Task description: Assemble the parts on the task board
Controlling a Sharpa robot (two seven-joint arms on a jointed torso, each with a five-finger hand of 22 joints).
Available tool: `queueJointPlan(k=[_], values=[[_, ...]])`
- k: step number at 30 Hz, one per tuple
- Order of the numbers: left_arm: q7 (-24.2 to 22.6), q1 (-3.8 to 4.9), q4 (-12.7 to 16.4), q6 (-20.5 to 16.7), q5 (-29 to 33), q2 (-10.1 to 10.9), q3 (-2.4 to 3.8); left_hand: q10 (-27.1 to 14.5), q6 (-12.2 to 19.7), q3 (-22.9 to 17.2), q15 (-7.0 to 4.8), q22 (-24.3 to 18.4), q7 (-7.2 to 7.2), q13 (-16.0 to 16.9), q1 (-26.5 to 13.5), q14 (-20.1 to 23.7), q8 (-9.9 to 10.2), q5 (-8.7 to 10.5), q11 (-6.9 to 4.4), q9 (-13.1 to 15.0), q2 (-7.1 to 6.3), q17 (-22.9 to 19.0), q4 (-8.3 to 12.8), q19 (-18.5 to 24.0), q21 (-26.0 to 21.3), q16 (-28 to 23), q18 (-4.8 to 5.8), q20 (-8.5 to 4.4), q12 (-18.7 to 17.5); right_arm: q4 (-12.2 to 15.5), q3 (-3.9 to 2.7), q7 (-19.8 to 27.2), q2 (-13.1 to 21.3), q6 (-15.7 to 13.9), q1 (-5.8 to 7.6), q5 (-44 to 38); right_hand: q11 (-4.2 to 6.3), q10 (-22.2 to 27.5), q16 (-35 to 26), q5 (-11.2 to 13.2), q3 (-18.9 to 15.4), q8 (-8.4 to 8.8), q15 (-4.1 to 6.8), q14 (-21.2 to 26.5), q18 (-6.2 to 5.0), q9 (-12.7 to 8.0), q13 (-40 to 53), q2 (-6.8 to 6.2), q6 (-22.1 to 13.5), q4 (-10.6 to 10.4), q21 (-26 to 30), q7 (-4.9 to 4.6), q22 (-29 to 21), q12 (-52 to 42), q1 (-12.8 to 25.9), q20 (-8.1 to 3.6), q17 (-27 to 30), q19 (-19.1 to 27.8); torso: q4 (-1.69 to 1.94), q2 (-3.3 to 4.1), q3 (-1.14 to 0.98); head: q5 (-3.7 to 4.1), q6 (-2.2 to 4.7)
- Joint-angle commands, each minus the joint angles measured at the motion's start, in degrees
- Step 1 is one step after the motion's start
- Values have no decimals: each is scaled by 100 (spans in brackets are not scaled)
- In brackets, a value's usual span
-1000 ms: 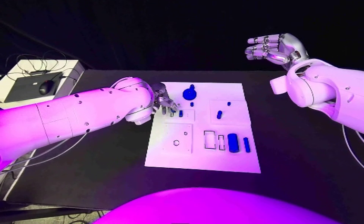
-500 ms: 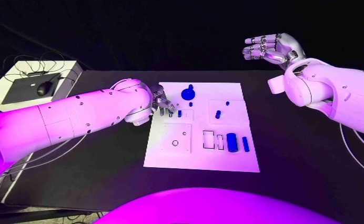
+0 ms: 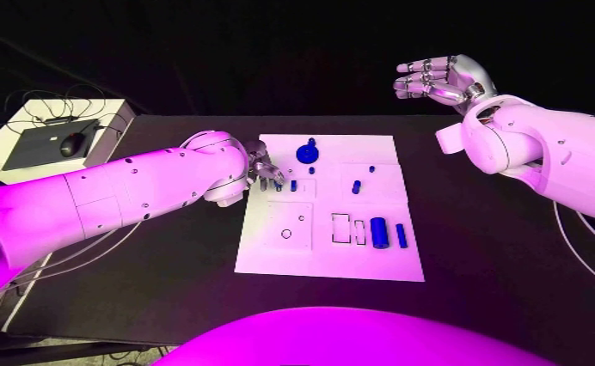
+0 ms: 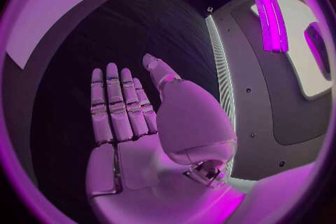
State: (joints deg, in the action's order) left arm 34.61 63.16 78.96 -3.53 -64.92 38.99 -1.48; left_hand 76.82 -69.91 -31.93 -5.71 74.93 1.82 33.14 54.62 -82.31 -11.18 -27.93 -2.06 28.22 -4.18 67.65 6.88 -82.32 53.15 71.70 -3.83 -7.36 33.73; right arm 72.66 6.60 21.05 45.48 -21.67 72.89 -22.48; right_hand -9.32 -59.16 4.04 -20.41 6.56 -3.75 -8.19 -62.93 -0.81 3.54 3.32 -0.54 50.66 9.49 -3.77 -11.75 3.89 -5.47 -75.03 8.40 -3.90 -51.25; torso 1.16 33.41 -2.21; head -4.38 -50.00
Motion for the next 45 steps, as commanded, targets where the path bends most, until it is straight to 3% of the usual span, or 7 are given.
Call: queueJointPlan(k=[1, 11, 45], values=[[-19, -6, 8, 143, -79, -3, -1, 147, -16, -951, -49, 545, -42, -5, 39, 9, -32, -34, -165, 0, 41, 9, 945, -23, 40, 36, 32, -6, 21, -4, -5, 12, -13, 109, 5, 3, -9, 43, -23, -25, -33, 23, 0, 40, -22, -4, 5, 24, 23, 0, -13, 0, -6, -5, -5, 18, 9, 43, -2, 0, 1, 5, 0], [-13, -17, 0, 287, -119, -3, -11, 143, -13, -960, -51, 548, -39, -10, 49, 13, -34, -47, -164, -11, 43, 2, 943, -22, 54, 34, 34, -9, 21, -2, -4, 0, -22, 147, 4, -12, -12, 57, -22, -24, -47, 22, -8, 69, -21, -3, 6, 30, 28, 7, -11, 0, -6, -8, -6, 27, 9, 64, -5, -1, -4, 1, 0], [-29, -47, -34, 200, -383, 27, -55, 151, -27, -978, -51, 549, -41, -27, 64, 12, -47, -54, -165, -58, 35, -2, 941, -18, 95, 49, 37, -10, 26, 10, -3, 12, -28, 190, 1, -25, -13, 66, -20, -18, -59, 18, -16, 94, -25, 1, 6, 51, 85, 7, -13, 2, -6, -19, 1, 35, 9, 84, -5, 1, -2, -19, 0]])
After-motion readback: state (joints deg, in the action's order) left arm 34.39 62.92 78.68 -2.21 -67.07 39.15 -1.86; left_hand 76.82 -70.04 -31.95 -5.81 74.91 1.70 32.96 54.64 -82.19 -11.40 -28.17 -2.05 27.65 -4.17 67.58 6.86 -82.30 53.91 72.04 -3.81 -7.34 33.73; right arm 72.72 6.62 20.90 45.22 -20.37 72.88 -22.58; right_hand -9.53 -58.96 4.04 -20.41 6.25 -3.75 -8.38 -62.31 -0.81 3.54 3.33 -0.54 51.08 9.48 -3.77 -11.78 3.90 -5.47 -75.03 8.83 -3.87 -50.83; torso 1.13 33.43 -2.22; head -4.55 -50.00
